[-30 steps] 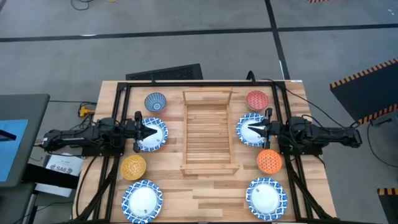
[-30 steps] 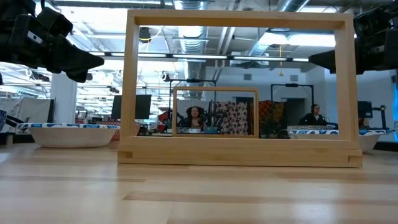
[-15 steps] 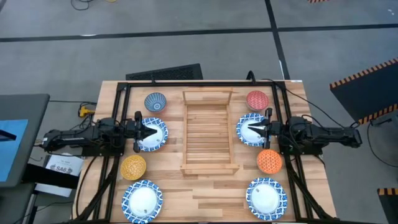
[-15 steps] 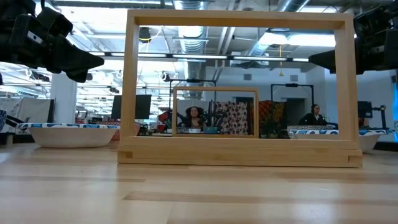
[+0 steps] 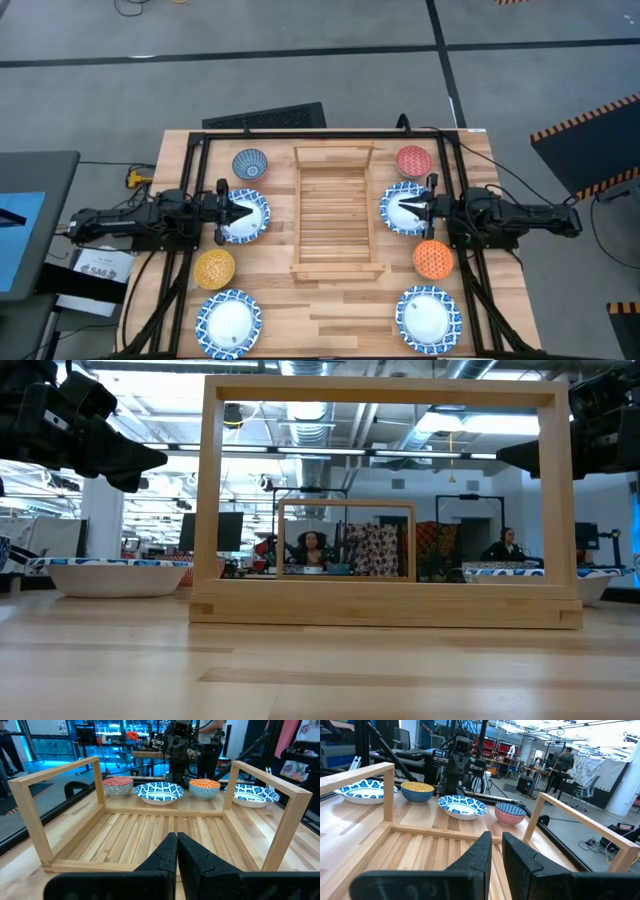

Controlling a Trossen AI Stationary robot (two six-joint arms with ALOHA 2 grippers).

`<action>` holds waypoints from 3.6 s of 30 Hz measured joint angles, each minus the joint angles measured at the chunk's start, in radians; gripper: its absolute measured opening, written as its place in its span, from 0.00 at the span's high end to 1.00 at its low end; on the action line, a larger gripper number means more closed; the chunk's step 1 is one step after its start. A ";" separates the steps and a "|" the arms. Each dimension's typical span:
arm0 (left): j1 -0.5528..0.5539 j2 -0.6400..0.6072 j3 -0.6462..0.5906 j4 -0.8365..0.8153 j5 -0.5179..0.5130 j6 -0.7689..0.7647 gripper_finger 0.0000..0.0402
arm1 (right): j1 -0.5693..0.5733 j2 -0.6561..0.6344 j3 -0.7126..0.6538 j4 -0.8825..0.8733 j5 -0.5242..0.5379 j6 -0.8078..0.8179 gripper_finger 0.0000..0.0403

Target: Place and stack bowls onto a shelf

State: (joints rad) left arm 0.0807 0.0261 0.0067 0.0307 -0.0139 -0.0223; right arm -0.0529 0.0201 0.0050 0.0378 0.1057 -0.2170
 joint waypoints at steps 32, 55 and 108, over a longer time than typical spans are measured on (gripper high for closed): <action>0.000 0.000 0.000 0.000 0.000 0.000 1.00 | 0.000 0.000 0.000 0.000 0.000 0.000 0.82; 0.000 0.000 0.000 0.000 0.000 0.000 1.00 | -0.001 0.000 0.001 0.777 0.220 0.664 0.82; 0.000 0.000 0.000 0.000 0.000 0.000 1.00 | -0.672 1.017 0.616 -0.778 0.189 1.400 0.45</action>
State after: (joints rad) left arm 0.0810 0.0261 0.0063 0.0311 -0.0139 -0.0226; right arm -0.7252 1.0367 0.6207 -0.7406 0.2942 1.1831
